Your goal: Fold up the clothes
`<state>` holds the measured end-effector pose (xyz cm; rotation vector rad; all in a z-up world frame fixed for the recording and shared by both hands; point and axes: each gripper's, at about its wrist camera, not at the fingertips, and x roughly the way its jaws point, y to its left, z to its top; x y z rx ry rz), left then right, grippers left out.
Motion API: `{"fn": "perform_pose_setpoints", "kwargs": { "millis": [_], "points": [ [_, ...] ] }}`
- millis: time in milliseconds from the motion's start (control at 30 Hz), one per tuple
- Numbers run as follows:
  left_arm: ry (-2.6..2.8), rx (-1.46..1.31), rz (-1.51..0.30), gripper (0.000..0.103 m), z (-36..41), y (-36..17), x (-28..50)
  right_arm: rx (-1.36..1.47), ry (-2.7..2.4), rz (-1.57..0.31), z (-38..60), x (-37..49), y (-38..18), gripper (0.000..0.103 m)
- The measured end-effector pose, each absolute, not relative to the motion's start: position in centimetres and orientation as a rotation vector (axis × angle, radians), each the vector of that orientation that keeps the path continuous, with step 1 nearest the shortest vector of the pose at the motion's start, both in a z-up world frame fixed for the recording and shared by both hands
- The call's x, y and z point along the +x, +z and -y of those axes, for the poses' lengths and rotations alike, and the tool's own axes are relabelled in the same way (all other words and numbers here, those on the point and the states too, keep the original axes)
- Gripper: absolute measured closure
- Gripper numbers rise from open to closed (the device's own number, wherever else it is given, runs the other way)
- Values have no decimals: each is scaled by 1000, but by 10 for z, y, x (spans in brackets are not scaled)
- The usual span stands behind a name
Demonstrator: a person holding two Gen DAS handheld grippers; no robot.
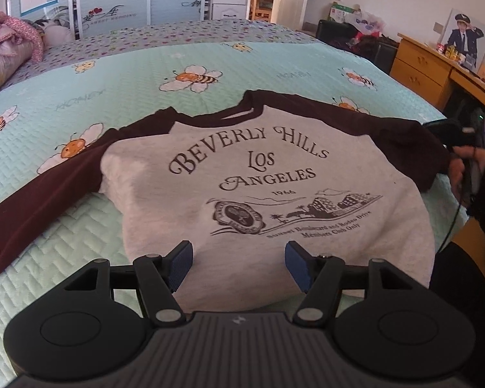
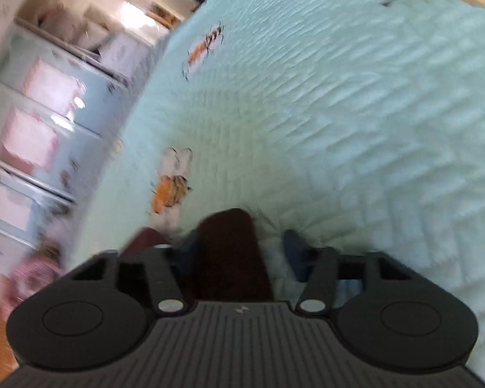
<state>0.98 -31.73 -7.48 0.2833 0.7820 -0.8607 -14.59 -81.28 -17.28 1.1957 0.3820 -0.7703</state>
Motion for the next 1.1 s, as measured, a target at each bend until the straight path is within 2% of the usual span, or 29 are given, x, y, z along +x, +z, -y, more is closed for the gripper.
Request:
{"fn": "perform_pose_setpoints", "kwargs": {
  "millis": [133,300,367,400,433,700,800,900,967,1067,1100],
  "points": [
    [-867,289,-783,36,319,-76,7,1151,-769,-404,810,-151,-165,95],
    [-864,267,-787,36,315,-76,8,930,-1013,-189,789,-222,-98,94],
    [-866,253,-792,36,315,-77,9,879,-1137,-91,787,-254,-72,79],
    [-868,245,-794,35,315,-77,8,885,-1156,-67,788,-266,-66,53],
    [-869,240,-795,35,315,-78,7,883,-1147,-66,787,-274,-62,38],
    [-884,238,-792,34,313,-76,2,848,-1043,-185,733,-278,-108,37],
    [-877,244,-795,34,312,-77,3,691,-960,-291,707,-243,-113,37],
    [-872,248,-796,34,312,-77,2,398,-934,-367,690,-198,-107,36],
    [-870,253,-795,34,313,-76,1,328,-958,-429,703,-176,-113,36],
    [-868,256,-796,34,311,-76,1,349,-1015,-581,748,-166,-140,44],
    [-867,256,-798,34,311,-76,1,357,-1021,-627,764,-167,-148,52]
  ]
}}
